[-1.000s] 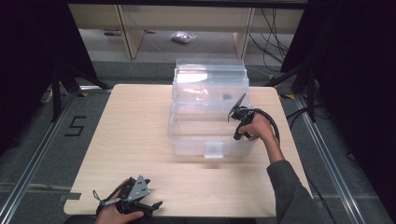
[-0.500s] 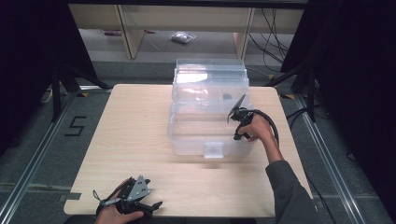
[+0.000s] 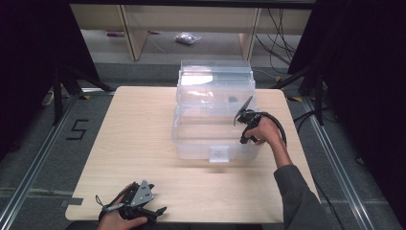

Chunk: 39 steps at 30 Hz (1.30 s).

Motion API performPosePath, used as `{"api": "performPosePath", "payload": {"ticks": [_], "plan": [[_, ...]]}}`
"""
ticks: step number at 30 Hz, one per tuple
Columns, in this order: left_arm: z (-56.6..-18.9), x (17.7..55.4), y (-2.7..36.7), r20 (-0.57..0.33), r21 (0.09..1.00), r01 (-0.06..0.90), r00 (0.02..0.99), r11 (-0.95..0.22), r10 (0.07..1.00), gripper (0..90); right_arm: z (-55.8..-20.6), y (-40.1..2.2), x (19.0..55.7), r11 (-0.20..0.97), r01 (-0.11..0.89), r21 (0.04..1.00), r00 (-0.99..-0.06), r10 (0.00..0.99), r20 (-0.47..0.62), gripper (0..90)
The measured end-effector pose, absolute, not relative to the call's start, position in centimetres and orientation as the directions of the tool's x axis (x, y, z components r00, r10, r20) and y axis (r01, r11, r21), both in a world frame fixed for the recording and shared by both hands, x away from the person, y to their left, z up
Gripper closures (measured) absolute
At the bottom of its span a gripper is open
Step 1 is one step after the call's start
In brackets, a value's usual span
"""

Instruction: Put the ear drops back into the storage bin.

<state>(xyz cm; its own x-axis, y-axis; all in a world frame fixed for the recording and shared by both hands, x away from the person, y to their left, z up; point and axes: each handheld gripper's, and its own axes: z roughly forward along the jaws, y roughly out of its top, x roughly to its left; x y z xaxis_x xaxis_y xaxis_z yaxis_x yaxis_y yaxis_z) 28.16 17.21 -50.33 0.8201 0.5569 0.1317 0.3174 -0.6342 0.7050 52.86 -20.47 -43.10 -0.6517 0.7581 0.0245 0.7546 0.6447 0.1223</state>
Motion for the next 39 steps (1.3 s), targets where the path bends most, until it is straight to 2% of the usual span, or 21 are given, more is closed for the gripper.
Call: {"api": "performPosePath", "payload": {"ticks": [1, 6, 7, 8, 10, 13, 23, 39], "plan": [[-50.3, 28.1, 17.2, 0.128, 0.707, 0.32, 0.819, -0.631, 0.559, 15.7, -43.1, -20.6, 52.9, 0.663, 0.736, 0.137, -0.67, 0.742, 0.013, 55.0], [-50.4, 28.1, 17.2, 0.121, 0.711, 0.323, 0.82, -0.625, 0.56, 15.7, -42.2, -20.5, 52.6, 0.639, 0.754, 0.152, -0.647, 0.763, 0.005, 48.7], [-50.4, 28.1, 17.2, 0.123, 0.713, 0.322, 0.818, -0.623, 0.562, 15.7, -42.2, -20.8, 53.0, 0.692, 0.695, 0.193, -0.705, 0.709, -0.006, 47.7], [-50.3, 28.2, 17.2, 0.131, 0.707, 0.319, 0.818, -0.632, 0.56, 15.7, -41.6, -20.5, 52.4, 0.629, 0.759, 0.171, -0.639, 0.769, 0.004, 46.8], [-50.3, 28.2, 17.2, 0.133, 0.705, 0.317, 0.819, -0.634, 0.558, 15.7, -41.1, -20.8, 52.5, 0.653, 0.724, 0.224, -0.67, 0.743, -0.002, 46.2], [-50.3, 28.1, 17.2, 0.126, 0.708, 0.32, 0.82, -0.629, 0.559, 15.7, -40.0, -20.9, 52.2, 0.646, 0.721, 0.249, -0.667, 0.745, 0.0, 43.2], [-50.3, 28.2, 17.2, 0.13, 0.704, 0.32, 0.819, -0.634, 0.558, 15.7, -38.7, -21.0, 51.2, 0.639, 0.708, 0.301, -0.669, 0.743, -0.001, 37.2], [-50.3, 28.2, 17.2, 0.133, 0.708, 0.318, 0.817, -0.63, 0.562, 15.7, -37.9, -20.5, 49.9, 0.635, 0.686, 0.355, -0.677, 0.736, -0.006, 32.6]]}}
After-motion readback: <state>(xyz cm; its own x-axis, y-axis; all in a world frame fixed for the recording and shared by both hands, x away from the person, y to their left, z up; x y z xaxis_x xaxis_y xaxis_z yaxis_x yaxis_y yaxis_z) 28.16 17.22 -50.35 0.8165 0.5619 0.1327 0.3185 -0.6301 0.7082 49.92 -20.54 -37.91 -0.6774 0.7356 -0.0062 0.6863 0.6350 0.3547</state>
